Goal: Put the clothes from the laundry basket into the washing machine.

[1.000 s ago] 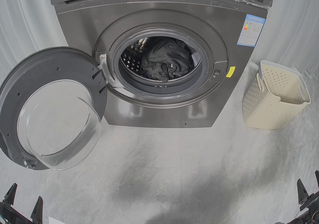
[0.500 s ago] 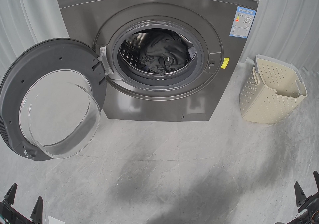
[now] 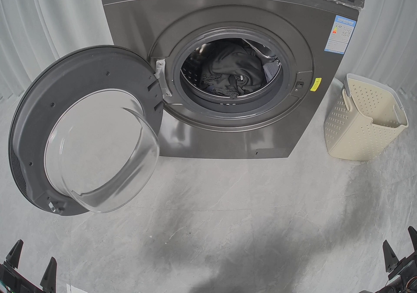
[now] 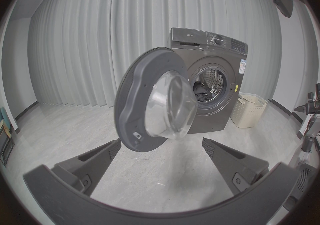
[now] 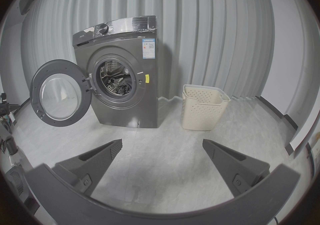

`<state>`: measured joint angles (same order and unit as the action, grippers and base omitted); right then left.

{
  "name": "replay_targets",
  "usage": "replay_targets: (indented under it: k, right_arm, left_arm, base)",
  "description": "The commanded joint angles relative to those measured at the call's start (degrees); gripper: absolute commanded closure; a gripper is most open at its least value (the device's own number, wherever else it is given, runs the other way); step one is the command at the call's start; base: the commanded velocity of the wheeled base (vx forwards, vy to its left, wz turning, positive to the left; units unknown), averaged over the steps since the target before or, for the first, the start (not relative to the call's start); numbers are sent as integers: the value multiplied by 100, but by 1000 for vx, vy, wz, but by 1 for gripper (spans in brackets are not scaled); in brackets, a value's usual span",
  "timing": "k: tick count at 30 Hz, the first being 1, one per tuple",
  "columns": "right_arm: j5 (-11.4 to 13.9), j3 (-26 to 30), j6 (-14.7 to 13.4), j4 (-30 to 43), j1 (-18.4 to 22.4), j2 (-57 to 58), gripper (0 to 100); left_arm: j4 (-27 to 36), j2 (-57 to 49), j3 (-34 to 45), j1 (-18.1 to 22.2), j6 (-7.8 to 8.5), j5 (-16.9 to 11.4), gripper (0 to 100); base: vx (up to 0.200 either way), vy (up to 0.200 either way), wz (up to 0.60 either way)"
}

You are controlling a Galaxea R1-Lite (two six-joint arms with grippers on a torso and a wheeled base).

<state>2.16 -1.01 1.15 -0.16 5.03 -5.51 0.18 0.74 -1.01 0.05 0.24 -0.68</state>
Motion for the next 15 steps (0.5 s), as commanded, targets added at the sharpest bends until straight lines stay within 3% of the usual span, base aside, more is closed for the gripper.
replay_targets:
  k: [1,11,15]
  right_arm:
    - [-5,101,-9,-2,-11,-11,0]
    - [-5,101,-18,-2,-11,-11,0]
    - [-5,101,-18,-2,-11,-11,0]
  left_arm:
    - [-1,-57,92,4,-7,-11,0]
    - [-1,-57,92,-5,-7,-11,0]
    - [-1,-57,92,-5,11,-11,0]
  base:
    - [0,200,0]
    - [0,200,0]
    - [0,0,0]
